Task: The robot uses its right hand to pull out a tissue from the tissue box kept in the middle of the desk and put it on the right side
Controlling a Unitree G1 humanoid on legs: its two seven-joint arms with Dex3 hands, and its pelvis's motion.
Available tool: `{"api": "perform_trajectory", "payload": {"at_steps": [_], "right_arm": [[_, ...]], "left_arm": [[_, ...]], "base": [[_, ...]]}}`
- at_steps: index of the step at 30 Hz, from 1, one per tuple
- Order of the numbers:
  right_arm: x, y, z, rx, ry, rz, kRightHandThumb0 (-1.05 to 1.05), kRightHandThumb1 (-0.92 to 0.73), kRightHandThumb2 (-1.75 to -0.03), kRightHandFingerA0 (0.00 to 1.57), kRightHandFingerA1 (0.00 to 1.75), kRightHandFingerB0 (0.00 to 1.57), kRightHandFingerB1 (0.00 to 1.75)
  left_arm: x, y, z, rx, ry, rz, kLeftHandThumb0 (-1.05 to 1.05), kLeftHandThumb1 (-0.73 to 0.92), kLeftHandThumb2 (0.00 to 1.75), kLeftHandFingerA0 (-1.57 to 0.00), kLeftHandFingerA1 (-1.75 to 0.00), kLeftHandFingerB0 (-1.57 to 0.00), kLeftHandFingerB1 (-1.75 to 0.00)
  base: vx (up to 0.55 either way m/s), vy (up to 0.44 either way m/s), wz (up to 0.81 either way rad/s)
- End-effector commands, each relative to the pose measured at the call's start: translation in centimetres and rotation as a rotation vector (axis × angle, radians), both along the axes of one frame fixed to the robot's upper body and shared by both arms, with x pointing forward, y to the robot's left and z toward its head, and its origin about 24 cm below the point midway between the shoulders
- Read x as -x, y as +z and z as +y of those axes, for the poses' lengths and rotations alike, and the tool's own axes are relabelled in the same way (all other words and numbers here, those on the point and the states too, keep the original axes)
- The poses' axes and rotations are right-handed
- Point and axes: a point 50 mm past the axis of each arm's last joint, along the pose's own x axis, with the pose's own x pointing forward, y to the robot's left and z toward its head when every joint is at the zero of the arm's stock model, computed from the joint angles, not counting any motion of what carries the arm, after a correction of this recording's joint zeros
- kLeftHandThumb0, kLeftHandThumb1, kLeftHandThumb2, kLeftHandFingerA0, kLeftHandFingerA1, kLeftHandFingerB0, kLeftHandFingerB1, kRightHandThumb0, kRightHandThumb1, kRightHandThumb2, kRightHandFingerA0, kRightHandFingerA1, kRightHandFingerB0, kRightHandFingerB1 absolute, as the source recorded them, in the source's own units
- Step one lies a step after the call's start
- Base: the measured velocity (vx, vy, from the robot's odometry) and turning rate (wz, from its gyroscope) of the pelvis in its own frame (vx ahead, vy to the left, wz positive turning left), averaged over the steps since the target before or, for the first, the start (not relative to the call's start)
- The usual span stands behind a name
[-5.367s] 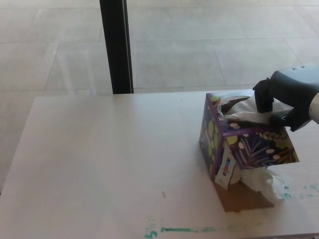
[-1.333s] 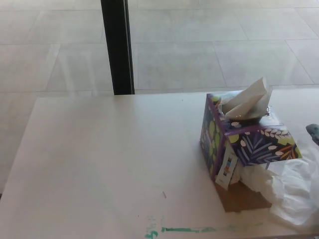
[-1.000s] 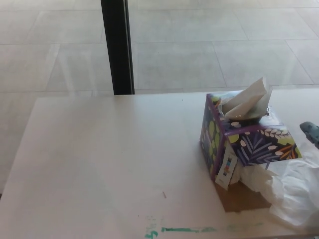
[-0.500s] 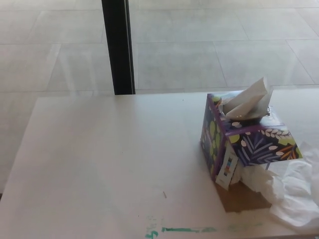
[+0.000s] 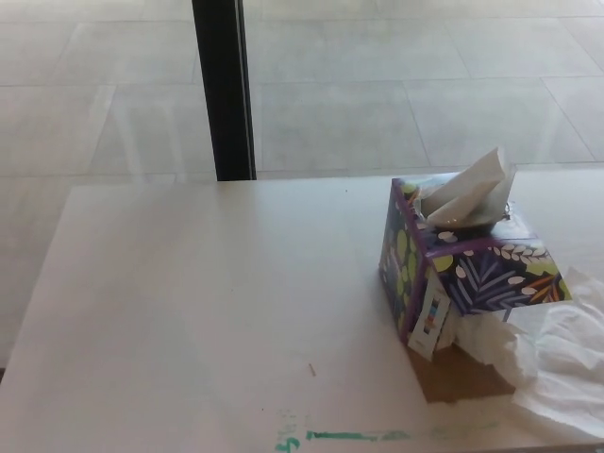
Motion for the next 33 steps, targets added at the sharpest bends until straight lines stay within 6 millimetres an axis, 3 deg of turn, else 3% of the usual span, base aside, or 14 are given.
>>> {"api": "perform_trajectory", "payload": {"at_steps": [1, 2, 6, 9, 13, 18, 21, 22, 23, 25, 29, 30, 31, 33], "right_arm": [[16.7, -11.3, -5.5, -0.847, -0.738, -0.743, -0.6, -0.35, -0.84, 0.71, 0.84, 0.48, 0.68], [17.3, -12.7, -5.2, -0.896, -0.804, -0.764, -0.71, -0.54, -0.57, 0.63, 0.87, 0.5, 0.65], [19.4, -16.4, -3.9, -0.943, -0.973, -0.743, -0.69, -0.53, -0.57, 0.71, 0.94, 0.49, 0.7], [20.2, -17.4, -3.5, -0.958, -1.025, -0.688, -0.73, -0.52, -0.57, 0.53, 1.04, 0.51, 0.72], [21.8, -18.8, -3.1, -0.999, -1.14, -0.699, -0.69, -0.53, -0.57, 0.98, 1.1, 0.7, 0.79], [22.4, -19.6, -2.9, -1.128, -1.191, -0.7, -0.69, -0.56, -0.57, 1.04, 0.99, 0.75, 0.78], [22.0, -20.4, -2.5, -1.26, -1.281, -0.751, -0.7, -0.56, -0.57, 0.95, 0.86, 0.66, 0.81], [21.9, -20.5, -2.5, -1.29, -1.303, -0.757, -0.7, -0.56, -0.57, 0.97, 0.88, 0.68, 0.83], [21.6, -20.8, -2.3, -1.331, -1.305, -0.781, -0.66, -0.54, -0.57, 0.98, 0.92, 0.76, 0.88], [21.1, -21.1, -1.8, -1.367, -1.265, -0.767, -0.65, -0.51, -0.56, 1.09, 0.94, 0.75, 0.81], [20.4, -21.6, -1.0, -1.41, -1.196, -0.71, -0.68, -0.5, -0.54, 1.06, 0.9, 0.79, 0.78], [20.3, -21.6, -0.8, -1.431, -1.179, -0.699, -0.66, -0.33, -0.87, 1.0, 0.94, 0.62, 0.76], [20.2, -21.7, -0.7, -1.441, -1.17, -0.689, -0.7, -0.47, -0.55, 1.03, 0.88, 0.59, 0.74], [19.9, -21.8, -0.4, -1.43, -1.146, -0.655, -0.69, -0.48, -0.55, 1.01, 0.86, 0.67, 0.76]], "left_arm": [[0.1, 0.5, 0.6, -0.028, 0.006, -0.008, -0.88, 0.76, 0.85, -0.56, -0.53, -0.43, -0.47], [0.1, 0.5, 0.6, -0.029, 0.004, -0.003, -0.83, 0.92, 0.68, -0.6, -0.47, -0.48, -0.41], [0.4, 0.4, 0.4, -0.027, 0.0, 0.013, -0.85, 0.91, 0.68, -0.6, -0.5, -0.49, -0.43], [0.3, 0.4, 0.4, -0.025, 0.006, 0.008, -0.84, 0.92, 0.68, -0.62, -0.49, -0.49, -0.43], [0.3, 0.4, 0.4, -0.028, 0.001, 0.008, -0.82, 0.92, 0.68, -0.61, -0.47, -0.49, -0.43], [0.4, 0.3, 0.4, -0.028, -0.005, 0.018, -0.88, 0.76, 0.86, -0.57, -0.52, -0.44, -0.47], [0.2, 0.6, 0.7, -0.033, -0.005, 0.007, -0.89, 0.75, 0.86, -0.56, -0.53, -0.44, -0.48], [0.1, 0.6, 0.7, -0.034, -0.011, 0.008, -0.89, 0.75, 0.86, -0.56, -0.53, -0.44, -0.48], [0.1, 0.5, 0.7, -0.034, -0.015, 0.013, -0.84, 0.92, 0.68, -0.6, -0.47, -0.48, -0.42], [0.1, 0.5, 0.6, -0.036, -0.002, 0.014, -0.82, 0.92, 0.68, -0.63, -0.48, -0.5, -0.42], [0.2, 0.5, 0.6, -0.033, -0.003, 0.011, -0.84, 0.92, 0.68, -0.61, -0.49, -0.49, -0.43], [0.2, 0.5, 0.6, -0.033, -0.007, 0.012, -0.83, 0.92, 0.68, -0.61, -0.48, -0.49, -0.43], [0.2, 0.5, 0.6, -0.034, -0.006, 0.012, -0.83, 0.92, 0.68, -0.62, -0.48, -0.5, -0.43], [0.2, 0.5, 0.6, -0.036, -0.003, 0.007, -0.83, 0.92, 0.68, -0.62, -0.49, -0.5, -0.43]], "base": [[0.0, 0.0, 0.0], [0.0, 0.0, 0.0], [0.0, 0.0, 0.0], [0.0, 0.0, 0.0], [0.0, 0.0, 0.0], [0.0, 0.0, 0.0], [0.0, 0.0, 0.0], [0.0, 0.0, 0.0], [0.0, 0.0, 0.0], [0.0, 0.0, 0.0], [0.0, 0.0, 0.0], [0.0, 0.0, 0.0], [0.0, 0.0, 0.0], [0.0, 0.0, 0.0]]}}
